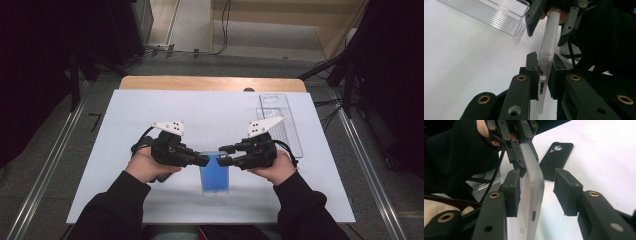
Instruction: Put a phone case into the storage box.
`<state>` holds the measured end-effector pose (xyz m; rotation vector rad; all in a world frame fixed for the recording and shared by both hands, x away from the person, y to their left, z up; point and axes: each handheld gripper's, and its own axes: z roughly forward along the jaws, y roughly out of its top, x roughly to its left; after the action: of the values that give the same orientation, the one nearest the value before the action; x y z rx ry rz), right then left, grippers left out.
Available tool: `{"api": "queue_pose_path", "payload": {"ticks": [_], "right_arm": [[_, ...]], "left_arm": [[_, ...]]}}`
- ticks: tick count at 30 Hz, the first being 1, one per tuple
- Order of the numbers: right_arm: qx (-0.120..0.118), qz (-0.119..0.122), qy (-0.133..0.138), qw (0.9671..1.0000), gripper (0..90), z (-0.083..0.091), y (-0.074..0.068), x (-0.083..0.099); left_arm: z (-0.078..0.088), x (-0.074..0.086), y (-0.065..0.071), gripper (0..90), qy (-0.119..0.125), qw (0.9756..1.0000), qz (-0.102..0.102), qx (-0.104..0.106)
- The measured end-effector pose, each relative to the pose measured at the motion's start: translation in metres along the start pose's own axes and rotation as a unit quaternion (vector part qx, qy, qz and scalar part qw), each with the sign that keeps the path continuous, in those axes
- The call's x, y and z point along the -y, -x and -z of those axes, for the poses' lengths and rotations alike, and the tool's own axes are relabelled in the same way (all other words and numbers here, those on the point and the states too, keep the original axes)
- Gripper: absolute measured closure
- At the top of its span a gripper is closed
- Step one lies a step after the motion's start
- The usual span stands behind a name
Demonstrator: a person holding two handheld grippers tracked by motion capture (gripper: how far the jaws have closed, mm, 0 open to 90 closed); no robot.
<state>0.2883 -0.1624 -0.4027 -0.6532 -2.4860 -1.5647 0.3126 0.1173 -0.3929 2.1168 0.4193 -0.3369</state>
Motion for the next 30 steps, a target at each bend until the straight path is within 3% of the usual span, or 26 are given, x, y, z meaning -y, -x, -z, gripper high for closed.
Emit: {"api": "queue_pose_path", "payload": {"ticks": [2,5,10,14,16,20,24,30], "right_arm": [[0.011,-0.004,0.005,0.9999,44.7,0.001,0.0,0.0],[0.023,-0.004,0.012,0.9997,38.1,0.004,0.0,0.002],[0.042,-0.02,0.029,0.9985,28.1,0.007,0.003,0.004],[0.061,-0.013,0.028,0.9976,21.8,0.006,0.003,0.006],[0.061,-0.017,0.037,0.9973,15.3,0.006,0.004,0.008],[0.088,-0.029,0.039,0.995,0.0,0.003,0.004,0.009],[0.109,-0.035,0.036,0.9928,0.0,0.0,0.004,0.01],[0.144,-0.051,0.038,0.9875,0.0,-0.005,0.0,0.011]], "left_arm": [[0.002,0.0,0.0,81.2,0.001,1.0,0.002,-0.007],[0.006,-0.001,0.001,81.0,0.004,0.9995,0.001,-0.033],[0.011,-0.003,-0.001,81.0,0.014,0.9983,0.027,-0.05],[0.014,-0.004,-0.001,81.0,0.021,0.9968,0.036,-0.068],[0.015,-0.004,-0.001,81.0,0.025,0.9958,0.043,-0.077],[0.017,-0.005,-0.002,81.0,0.031,0.9934,0.059,-0.092],[0.017,-0.005,-0.001,81.0,0.034,0.9923,0.059,-0.104],[0.017,-0.007,0.0,80.9,0.045,0.9886,0.076,-0.122]]}}
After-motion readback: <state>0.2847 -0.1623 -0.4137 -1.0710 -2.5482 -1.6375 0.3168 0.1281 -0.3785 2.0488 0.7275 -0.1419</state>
